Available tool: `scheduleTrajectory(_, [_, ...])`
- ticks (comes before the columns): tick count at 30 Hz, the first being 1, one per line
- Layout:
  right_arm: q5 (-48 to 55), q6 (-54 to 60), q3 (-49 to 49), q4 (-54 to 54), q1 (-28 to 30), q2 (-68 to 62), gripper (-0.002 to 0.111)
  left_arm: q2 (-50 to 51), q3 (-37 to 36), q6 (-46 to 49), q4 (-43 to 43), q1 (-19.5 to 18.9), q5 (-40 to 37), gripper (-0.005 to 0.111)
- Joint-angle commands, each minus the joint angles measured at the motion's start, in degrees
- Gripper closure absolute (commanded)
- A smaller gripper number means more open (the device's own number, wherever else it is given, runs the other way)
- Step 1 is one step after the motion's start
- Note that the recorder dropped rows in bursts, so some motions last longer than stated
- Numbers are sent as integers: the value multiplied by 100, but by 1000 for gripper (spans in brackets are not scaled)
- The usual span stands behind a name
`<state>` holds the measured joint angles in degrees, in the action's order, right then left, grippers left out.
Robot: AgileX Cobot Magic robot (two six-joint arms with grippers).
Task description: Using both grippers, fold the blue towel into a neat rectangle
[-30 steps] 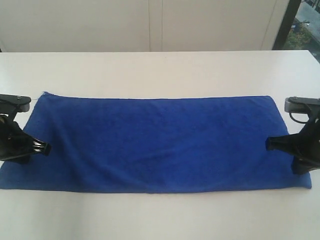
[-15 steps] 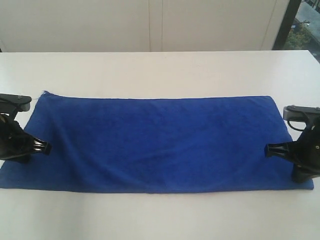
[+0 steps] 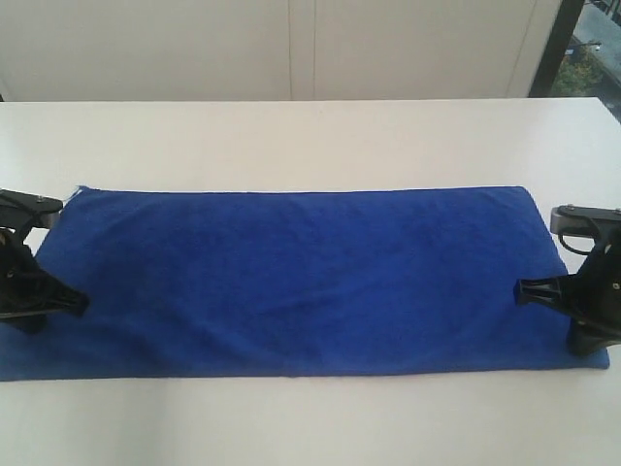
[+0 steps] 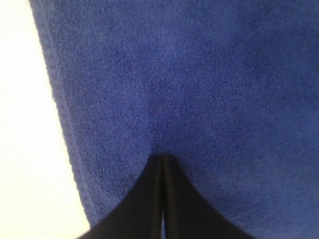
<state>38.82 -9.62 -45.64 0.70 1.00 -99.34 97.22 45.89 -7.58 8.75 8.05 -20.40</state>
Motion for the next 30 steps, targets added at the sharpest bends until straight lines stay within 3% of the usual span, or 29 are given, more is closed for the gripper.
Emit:
scheduleTrajectory(1, [353,38,81,289,4,-109,108,149,-126,6,223,6,-506,107])
scheduleTrajectory(15, [396,70,-104,407,4,1,108,149,-126,6,212,6,-356,107])
scheduleTrajectory(23, [-200,70,-114,278,4,424,108,138,-104,-62,174,6,-261,107])
scheduleTrajectory(30, [-276,70,-168,202,4,724,108,-333,171,-62,-5,6,-267,107])
